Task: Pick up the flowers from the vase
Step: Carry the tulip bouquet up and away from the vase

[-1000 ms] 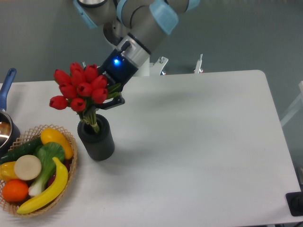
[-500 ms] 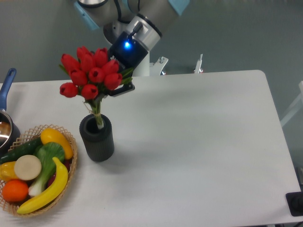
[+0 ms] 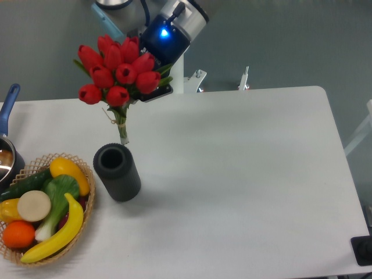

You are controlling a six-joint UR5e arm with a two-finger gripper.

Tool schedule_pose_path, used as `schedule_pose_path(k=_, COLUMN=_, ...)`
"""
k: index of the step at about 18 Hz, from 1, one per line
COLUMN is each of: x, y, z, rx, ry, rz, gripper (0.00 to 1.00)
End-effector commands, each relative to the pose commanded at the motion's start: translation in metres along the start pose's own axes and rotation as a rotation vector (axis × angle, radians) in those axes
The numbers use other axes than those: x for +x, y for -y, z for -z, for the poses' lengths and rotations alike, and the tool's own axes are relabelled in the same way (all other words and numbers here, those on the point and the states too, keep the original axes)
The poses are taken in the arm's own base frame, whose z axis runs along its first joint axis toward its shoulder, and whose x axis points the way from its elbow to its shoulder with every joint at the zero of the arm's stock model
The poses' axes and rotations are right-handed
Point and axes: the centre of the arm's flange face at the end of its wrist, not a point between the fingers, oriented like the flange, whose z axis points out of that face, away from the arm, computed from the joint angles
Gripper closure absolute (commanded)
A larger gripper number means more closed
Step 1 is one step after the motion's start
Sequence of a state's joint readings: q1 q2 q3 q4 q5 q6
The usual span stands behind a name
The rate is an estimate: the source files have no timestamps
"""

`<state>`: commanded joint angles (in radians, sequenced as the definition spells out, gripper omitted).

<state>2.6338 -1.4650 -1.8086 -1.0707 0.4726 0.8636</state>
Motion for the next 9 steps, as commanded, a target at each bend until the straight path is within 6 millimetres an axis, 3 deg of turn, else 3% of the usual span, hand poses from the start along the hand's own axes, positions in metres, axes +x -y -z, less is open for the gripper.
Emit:
schedule_pose_path(k=6, x=-0.058, y=-0.015, z=0.060, rx=0.030, ry=0.152, rz=-0.018, gripper=0.85)
schedule_pose_path(k=7, x=-0.085, y=-0.027, z=0.075, rx=0.019, ry=0.196, rz=-0.035, gripper=0.85)
schedule_pose_path(k=9, x=-0.125, y=-0.046, z=0.082, rx=-0.093, ry=0.272, rz=-0.106, gripper=0.85)
